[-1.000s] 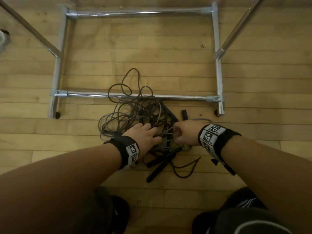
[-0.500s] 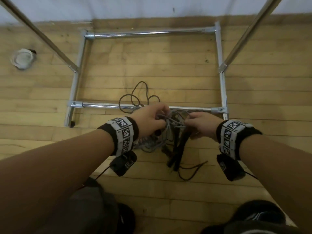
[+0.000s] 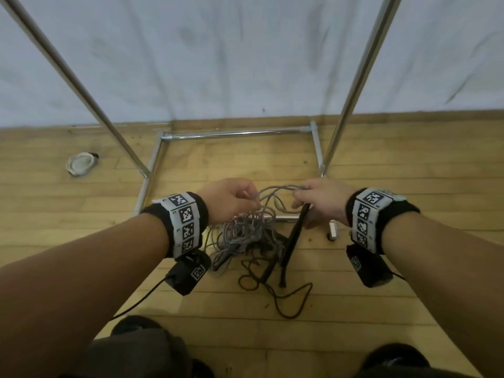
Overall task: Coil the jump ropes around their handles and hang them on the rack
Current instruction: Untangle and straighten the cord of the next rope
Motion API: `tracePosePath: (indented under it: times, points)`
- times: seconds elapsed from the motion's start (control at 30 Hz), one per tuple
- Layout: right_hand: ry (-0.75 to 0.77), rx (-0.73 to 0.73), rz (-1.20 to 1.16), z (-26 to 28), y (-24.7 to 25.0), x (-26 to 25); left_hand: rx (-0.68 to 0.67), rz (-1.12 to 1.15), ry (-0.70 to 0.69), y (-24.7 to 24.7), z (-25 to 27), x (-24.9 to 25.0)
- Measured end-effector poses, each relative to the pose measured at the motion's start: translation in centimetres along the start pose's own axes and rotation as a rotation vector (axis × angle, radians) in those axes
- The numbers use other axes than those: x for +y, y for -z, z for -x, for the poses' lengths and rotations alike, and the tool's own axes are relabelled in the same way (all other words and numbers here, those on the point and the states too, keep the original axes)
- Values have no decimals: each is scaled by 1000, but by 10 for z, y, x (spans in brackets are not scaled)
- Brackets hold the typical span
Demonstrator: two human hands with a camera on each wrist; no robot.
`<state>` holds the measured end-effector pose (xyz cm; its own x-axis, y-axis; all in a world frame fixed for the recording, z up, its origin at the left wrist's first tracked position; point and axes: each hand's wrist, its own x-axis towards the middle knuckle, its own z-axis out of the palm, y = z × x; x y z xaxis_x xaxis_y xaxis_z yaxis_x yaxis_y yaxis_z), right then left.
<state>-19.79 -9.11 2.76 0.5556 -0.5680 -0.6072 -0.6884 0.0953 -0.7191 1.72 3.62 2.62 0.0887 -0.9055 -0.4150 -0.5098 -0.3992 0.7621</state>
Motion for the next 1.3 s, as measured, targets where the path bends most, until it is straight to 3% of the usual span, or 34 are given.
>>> tracePosePath:
  times: [0.2,0.43,0.53,0.67,0.7,0.8,0.87,1.0,1.13,1.23,1.3]
  points:
    - [107,74,21,53,24,-49,154,154,-138,37,32,59]
    - [270,32,-37,101,40,-106,135,333,-401,83,88,152]
    - [330,63,-60,119,46,-126,165,239,-322,95,99,150]
    - [410,149,-256,138,52,-143,444,-325,-82,113,104,137]
    - [403,153,-266,138,51,-144,483,-340,-69,117,106,136]
    - [330,144,29,128,46,-141,393,0,-184,124,109,135]
    - [281,93,183,118,43,-136,328,84,-255,124,110,136]
    - [201,104,226,101,40,-126,245,-159,-170,111,94,116]
    - [246,108,155,91,37,-129,-20,-740,16,93,73,94]
    - [292,93,151,88,31,-136,-18,-792,3,87,62,100]
    - [302,84,184,86,23,-138,5,-707,-24,82,52,104]
